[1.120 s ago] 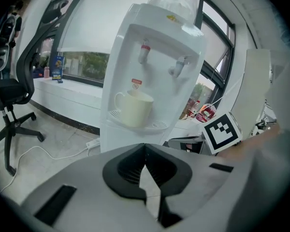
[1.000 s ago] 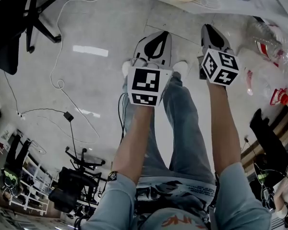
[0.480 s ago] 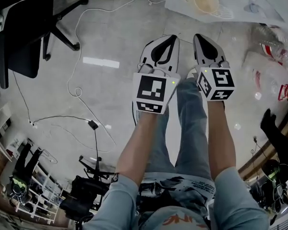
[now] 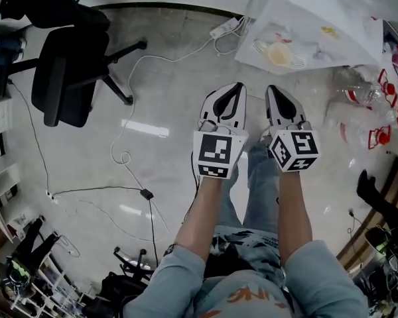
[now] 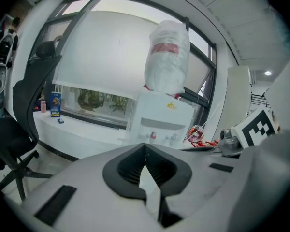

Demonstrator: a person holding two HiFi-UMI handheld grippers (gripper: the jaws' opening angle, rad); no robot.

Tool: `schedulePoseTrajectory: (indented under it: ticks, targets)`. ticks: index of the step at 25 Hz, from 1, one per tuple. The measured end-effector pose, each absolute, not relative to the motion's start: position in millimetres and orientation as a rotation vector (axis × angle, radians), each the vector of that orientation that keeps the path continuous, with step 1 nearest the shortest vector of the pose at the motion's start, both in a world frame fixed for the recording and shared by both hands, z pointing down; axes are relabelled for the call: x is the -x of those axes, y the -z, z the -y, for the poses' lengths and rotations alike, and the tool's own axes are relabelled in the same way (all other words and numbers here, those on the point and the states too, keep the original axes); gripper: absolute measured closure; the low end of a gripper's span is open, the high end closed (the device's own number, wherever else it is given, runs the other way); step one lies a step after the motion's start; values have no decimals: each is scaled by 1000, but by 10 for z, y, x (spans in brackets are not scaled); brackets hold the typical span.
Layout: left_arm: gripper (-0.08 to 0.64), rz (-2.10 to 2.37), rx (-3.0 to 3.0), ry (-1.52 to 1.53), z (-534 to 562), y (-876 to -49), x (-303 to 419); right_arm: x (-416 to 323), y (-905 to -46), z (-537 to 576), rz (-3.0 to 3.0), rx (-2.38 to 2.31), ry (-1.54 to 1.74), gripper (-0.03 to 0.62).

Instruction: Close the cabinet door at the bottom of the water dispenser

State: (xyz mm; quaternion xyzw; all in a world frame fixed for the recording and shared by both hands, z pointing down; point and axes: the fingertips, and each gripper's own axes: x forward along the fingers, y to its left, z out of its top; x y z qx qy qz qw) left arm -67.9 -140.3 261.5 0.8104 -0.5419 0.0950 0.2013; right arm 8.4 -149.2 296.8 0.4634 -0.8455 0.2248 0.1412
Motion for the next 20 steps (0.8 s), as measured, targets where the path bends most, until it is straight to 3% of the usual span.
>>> schedulePoseTrajectory:
  ticks: [20]
  targets:
    - [540,1713,-2521,-112,1844,49,1113,143,-165,1862,2648,-1527,-366,565]
